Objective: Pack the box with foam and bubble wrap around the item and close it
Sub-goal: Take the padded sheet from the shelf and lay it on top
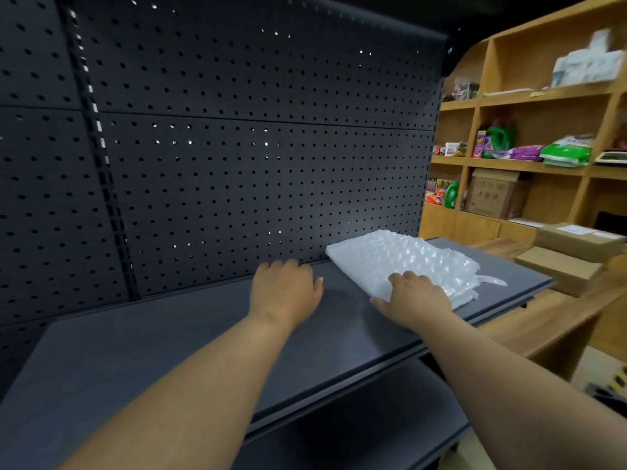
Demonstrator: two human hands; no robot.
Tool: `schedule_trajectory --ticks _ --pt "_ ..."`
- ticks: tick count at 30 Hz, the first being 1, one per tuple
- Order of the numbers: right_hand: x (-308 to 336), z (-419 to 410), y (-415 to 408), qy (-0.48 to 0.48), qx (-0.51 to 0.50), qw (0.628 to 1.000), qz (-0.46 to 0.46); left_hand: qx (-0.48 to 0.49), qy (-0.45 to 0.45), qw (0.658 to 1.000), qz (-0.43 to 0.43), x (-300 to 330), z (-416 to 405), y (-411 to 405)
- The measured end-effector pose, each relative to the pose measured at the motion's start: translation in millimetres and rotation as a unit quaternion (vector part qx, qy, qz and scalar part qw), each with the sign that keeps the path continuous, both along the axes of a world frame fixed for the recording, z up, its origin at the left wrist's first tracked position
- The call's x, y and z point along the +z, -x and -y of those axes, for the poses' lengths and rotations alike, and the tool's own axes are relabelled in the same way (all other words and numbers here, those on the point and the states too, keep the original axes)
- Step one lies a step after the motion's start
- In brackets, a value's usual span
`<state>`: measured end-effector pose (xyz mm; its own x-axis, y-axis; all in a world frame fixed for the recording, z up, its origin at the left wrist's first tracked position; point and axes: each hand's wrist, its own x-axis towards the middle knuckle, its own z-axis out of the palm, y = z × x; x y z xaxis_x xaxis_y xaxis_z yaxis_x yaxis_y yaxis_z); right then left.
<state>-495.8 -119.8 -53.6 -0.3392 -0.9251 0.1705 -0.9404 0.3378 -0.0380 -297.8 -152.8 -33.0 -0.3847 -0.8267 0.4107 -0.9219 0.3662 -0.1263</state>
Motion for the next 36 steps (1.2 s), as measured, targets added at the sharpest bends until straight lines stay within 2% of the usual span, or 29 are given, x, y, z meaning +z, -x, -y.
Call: schedule_trajectory --ticks 6,13,19,23,27,36 --pt "-2 13 3 -0.048 -0.018 0.998 0.030 0.001 -0.006 1.000 0.002 -4 10 1" --pt "5 14 2 -0.063 -0.022 0.996 -0.055 -0.006 -0.001 1.000 0.005 -4 11 -9" --pt "30 1 -14 -0.005 0.020 0.996 -0.085 -0.044 0.003 0.999 -0.022 1 11 -24" --pt "42 -12 -34 0.061 0.089 0.990 -0.089 -0.049 0.023 0.998 -0.013 6 4 -40" --pt "52 -23 -61 0.060 0.123 0.980 -0.144 -0.037 0.047 0.998 -0.008 12 -5 -60" --pt "64 -57 -129 0.148 0.236 0.957 -0.087 -0.026 0.071 0.995 -0.063 22 -29 -137"
